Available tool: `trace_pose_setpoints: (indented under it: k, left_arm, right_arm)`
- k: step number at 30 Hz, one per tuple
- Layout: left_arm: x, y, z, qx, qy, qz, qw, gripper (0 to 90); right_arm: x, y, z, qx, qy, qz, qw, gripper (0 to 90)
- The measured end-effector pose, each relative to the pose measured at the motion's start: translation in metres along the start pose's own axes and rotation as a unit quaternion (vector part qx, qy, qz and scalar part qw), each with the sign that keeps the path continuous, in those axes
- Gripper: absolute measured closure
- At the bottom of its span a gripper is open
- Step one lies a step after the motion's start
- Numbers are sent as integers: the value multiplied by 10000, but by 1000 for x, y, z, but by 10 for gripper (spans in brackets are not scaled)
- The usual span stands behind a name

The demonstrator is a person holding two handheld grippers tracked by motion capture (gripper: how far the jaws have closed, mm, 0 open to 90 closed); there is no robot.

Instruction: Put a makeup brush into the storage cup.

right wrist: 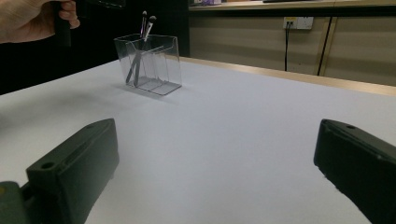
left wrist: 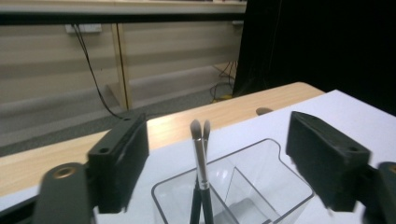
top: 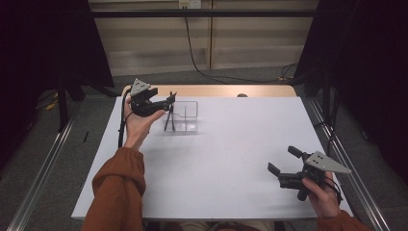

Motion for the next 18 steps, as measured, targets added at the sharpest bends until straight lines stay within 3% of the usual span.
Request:
trace_pose_setpoints:
  k: [7, 8, 14, 18]
  left_arm:
    - [7, -3, 0, 64, -4, 86, 9999, 72]
    - [9, -3, 1, 4, 15, 69, 10000, 72]
    - [23, 1, 4, 125, -99, 48, 9999, 47]
    - [35, -2, 2, 83, -177, 46, 9998, 57]
  right_arm:
    - [-2, -3, 0, 27, 6, 70, 10000, 0]
    - [-2, -3, 0, 20, 0, 91, 10000, 0]
    - [-1, -5, 0, 2, -30, 175, 9998, 0]
    - [1, -5, 0, 116, -42, 210, 9997, 0]
Point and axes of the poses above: each handheld gripper's, and its own axes: x roughly backward along the jaws, z roughly out of its underside, y roughly to its left, the point moved 1 cm from there along -x, roughly forward along the jaws, and after that the axes turned 14 degrees about -x, right-handed, at the moved point
